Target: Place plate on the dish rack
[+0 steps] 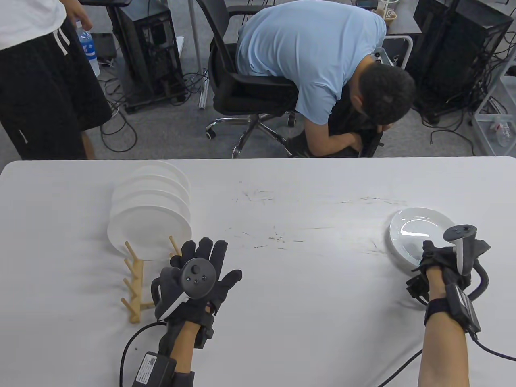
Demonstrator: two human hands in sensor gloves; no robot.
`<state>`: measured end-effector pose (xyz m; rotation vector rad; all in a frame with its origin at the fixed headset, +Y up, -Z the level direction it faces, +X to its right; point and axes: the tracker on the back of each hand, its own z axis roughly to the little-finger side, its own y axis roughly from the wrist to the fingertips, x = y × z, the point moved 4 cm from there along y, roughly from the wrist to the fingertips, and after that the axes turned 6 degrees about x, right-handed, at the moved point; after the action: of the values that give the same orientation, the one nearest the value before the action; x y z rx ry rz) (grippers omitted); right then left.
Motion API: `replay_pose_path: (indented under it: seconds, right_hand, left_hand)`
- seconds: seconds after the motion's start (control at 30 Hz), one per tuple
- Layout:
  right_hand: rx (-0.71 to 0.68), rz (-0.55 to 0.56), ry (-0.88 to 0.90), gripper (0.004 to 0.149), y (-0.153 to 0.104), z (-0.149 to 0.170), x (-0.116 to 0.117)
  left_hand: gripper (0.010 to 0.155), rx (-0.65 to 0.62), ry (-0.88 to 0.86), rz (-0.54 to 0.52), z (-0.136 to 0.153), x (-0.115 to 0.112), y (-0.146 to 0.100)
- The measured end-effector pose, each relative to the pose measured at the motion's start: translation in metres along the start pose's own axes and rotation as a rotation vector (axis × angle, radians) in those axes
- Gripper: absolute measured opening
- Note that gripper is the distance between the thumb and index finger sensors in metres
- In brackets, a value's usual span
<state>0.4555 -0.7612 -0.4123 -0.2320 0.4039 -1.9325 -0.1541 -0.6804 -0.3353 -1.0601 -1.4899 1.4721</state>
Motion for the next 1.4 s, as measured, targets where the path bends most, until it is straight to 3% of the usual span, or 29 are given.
replay_pose_path:
  seconds: [0.13,0.3,0.5,0.73,0.9,1.0,1.2,1.4]
  right_hand:
    - [0.055,0.001,-0.005,0.094,0.009,0.009,0.004]
    - [0.078,-0.065,0.16,0.087,0.018,0.025,0.005]
    - [0.098,-0.058,0.324,0.066,0.018,0.041,-0.005]
    - [0.019,0.031,0.446,0.056,-0.011,0.05,-0.048]
    - [-0.132,0.045,0.535,0.061,-0.039,0.042,-0.066]
    - [-0.201,-0.04,0.666,0.068,-0.057,0.039,-0.059]
    - [-0.305,-0.199,0.833,0.069,-0.083,0.035,-0.026]
    - [-0.377,-0.552,1.0,0.068,-0.105,0.02,0.01]
  left_hand:
    - [0.083,0.01,-0.007,0.011,0.003,-0.001,0.001]
    - [0.083,0.015,-0.008,0.021,0.004,-0.001,0.001]
    - [0.083,0.015,-0.015,0.039,0.003,-0.003,0.0]
    - [0.083,-0.002,-0.031,0.052,0.001,-0.006,0.001]
    - [0.083,-0.011,-0.034,0.065,-0.002,-0.009,0.001]
    - [0.083,-0.016,-0.033,0.078,-0.004,-0.012,0.002]
    - [0.082,-0.027,-0.043,0.088,-0.006,-0.015,0.002]
    - [0.079,-0.053,-0.097,0.092,-0.008,-0.018,0.001]
